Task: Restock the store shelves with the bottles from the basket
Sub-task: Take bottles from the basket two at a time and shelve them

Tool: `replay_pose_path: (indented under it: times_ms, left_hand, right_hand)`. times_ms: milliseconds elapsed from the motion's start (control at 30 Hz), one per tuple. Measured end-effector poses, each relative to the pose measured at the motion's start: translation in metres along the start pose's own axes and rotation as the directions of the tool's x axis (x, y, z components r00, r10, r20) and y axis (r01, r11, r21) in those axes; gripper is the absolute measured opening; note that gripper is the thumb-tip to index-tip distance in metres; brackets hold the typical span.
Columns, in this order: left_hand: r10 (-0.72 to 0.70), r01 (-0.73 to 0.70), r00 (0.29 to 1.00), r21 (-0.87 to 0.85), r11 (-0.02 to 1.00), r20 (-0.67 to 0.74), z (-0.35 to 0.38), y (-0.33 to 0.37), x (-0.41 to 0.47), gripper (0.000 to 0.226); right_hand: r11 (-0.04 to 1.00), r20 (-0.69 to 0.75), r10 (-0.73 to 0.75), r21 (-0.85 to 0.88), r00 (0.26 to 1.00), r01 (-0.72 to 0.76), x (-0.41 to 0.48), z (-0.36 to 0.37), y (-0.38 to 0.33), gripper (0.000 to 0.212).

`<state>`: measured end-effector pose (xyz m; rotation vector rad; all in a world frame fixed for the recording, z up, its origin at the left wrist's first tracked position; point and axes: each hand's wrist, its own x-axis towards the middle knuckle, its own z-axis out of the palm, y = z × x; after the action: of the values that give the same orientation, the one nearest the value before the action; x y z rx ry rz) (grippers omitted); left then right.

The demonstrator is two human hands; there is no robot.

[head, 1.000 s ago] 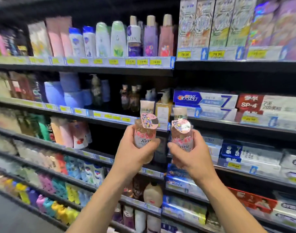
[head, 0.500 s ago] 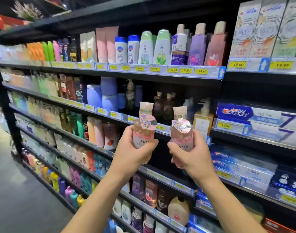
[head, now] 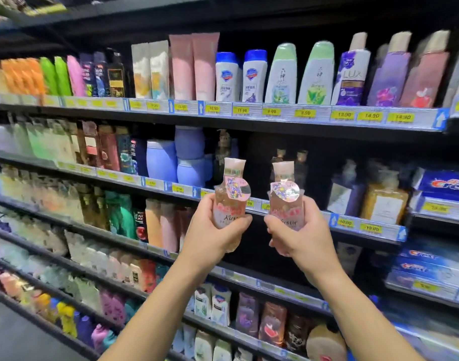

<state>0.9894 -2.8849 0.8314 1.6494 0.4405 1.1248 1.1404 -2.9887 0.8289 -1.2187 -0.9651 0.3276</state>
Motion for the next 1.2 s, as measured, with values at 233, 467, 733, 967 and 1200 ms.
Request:
replay_pose_path:
  times_ms: [233, 467, 733, 967, 1200]
  left_hand:
    - [0.02, -0.01, 0.991, -0.078, 0.997, 0.131, -0.009, -0.017, 0.054, 0.04]
    - [0.011, 0.015, 0.973, -0.109, 0.994, 0.232, 0.022, -0.045, 0.109, 0.039]
    - [0.001, 0.012, 0.955, -0.043, 0.999, 0.296, 0.053, -0.07, 0.171, 0.041]
    - [-0.068, 0.055, 0.926, 0.046, 0.997, 0.372, 0.069, -0.089, 0.211, 0.042]
    - [-0.264, 0.211, 0.893, 0.18, 0.961, 0.364, 0.083, -0.101, 0.244, 0.029]
  right_hand:
    - [0.995, -0.12, -0.014, -0.097, 0.993, 0.002, 0.023, 0.012, 0.002, 0.043]
    - [0.977, -0.208, -0.045, -0.214, 0.977, -0.001, 0.071, -0.012, 0.031, 0.058]
    - [0.956, -0.227, -0.072, -0.292, 0.971, 0.003, 0.126, -0.035, 0.056, 0.067]
    - [0.943, -0.245, -0.115, -0.331, 0.963, 0.029, 0.142, -0.049, 0.06, 0.04]
    - [0.93, -0.287, -0.104, -0.366, 0.952, -0.009, 0.148, -0.061, 0.063, 0.042]
